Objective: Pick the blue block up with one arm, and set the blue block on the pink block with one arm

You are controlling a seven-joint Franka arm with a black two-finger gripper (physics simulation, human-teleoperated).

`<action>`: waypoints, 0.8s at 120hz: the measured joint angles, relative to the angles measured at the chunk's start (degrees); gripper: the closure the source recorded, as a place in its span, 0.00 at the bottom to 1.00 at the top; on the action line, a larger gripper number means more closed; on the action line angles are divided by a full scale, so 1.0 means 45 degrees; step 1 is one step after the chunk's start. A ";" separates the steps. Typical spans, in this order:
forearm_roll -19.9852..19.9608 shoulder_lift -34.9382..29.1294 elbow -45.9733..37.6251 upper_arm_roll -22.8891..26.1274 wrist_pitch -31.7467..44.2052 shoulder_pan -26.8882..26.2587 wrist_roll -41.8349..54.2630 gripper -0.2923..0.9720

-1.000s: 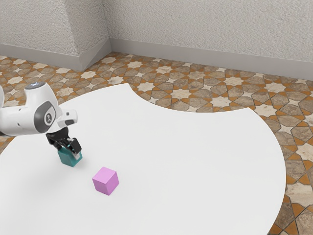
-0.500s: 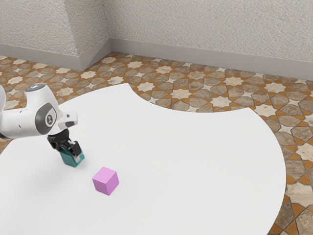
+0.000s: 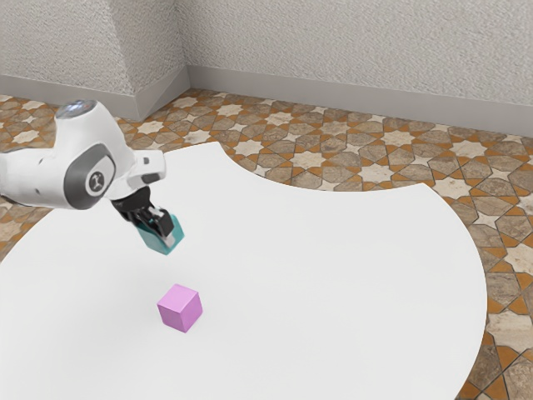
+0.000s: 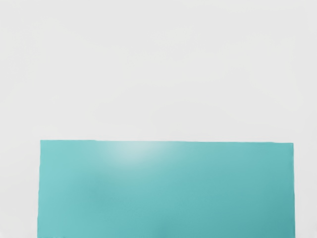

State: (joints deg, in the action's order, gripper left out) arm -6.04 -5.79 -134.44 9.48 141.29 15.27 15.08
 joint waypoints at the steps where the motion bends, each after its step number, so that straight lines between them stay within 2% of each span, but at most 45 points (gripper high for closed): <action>1: 0.0000 -0.0088 -0.0074 0.0026 -0.0014 -0.0030 -0.0085 0.51; 22: -0.0044 -0.0931 -0.1061 0.0548 -0.0207 0.0309 -0.1745 0.49; 38: -0.0075 -0.0395 -0.1135 0.1355 -0.0228 0.0249 -0.2866 0.50; 51: -0.0079 0.0145 -0.1084 0.1435 -0.0206 0.0390 -0.3599 0.50; 96: 0.0116 0.0460 -0.1177 0.1453 -0.0212 0.0406 -0.5168 0.49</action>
State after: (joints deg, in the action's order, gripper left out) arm -5.52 -3.72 -139.74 16.02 140.34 17.10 -8.17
